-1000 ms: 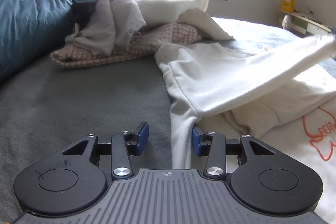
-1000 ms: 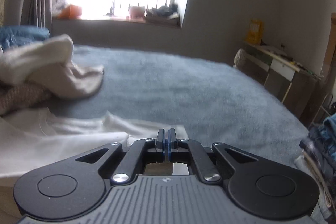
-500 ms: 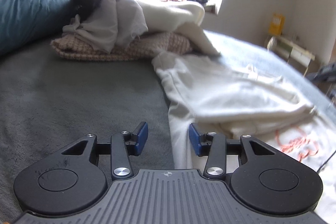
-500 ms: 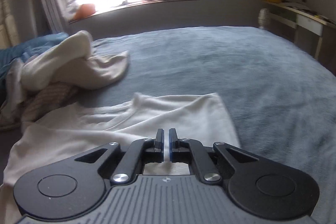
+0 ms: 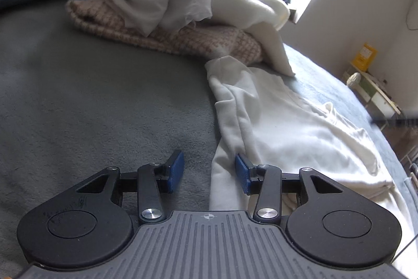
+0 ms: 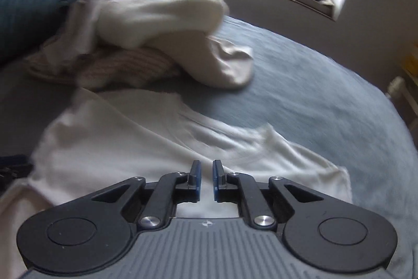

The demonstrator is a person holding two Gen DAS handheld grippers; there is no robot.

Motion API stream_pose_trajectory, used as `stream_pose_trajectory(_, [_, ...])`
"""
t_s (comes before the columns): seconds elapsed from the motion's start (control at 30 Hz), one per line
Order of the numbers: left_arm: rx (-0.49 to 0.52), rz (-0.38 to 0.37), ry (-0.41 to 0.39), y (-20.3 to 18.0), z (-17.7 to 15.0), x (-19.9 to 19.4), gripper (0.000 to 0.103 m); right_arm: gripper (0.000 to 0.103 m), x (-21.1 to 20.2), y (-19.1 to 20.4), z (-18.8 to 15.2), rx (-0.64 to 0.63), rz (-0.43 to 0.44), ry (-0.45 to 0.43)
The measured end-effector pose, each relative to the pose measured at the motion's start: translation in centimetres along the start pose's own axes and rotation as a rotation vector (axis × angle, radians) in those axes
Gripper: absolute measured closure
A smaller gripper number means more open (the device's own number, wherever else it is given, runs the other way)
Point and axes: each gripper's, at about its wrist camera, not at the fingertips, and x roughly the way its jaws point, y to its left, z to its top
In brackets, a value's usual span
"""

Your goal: Fold clothes

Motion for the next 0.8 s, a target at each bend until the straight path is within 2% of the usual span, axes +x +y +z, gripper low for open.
stream_pose_trajectory(0.07, [0.022, 0.000, -0.002, -0.2, -0.3, 0.0, 0.060, 0.063, 0.4, 4.2, 2.5, -0.121, 0.080, -0.039])
stream_pose_trajectory(0.13, [0.042, 0.001, -0.008, -0.3, -0.6, 0.0, 0.060, 0.058, 1.5, 8.7, 4.4, -0.257, 0.146, -0.081])
stream_pose_trajectory(0.27, [0.083, 0.001, -0.022, -0.6, -1.2, 0.1, 0.060, 0.055, 6.3, 16.1, 7.3, -0.479, 0.179, -0.045])
stream_pose_trajectory(0.4, [0.121, -0.001, -0.042, -0.7, -1.9, 0.1, 0.060, 0.055, 10.6, 19.2, 8.7, -0.570, 0.141, 0.022])
stream_pose_trajectory(0.53, [0.142, 0.001, -0.061, -0.9, -2.3, 0.0, 0.060, 0.060, 14.0, 19.1, 9.3, -0.552, 0.096, 0.160])
stream_pose_trajectory(0.6, [0.143, -0.001, -0.069, -0.9, -2.5, 0.0, 0.060, 0.073, 14.7, 18.2, 9.6, -0.505, 0.103, 0.215])
stream_pose_trajectory(0.63, [0.141, -0.002, -0.071, -0.8, -2.4, 0.0, 0.060, 0.091, 15.0, 17.7, 9.7, -0.476, 0.110, 0.238])
stream_pose_trajectory(0.73, [0.137, -0.005, -0.077, -0.7, -2.4, -0.1, 0.060, 0.096, 13.8, 15.0, 10.4, -0.315, 0.169, 0.174])
stream_pose_trajectory(0.8, [0.133, -0.005, -0.079, -0.7, -2.4, 0.0, 0.060, 0.096, 13.5, 12.6, 10.7, -0.145, 0.220, 0.145])
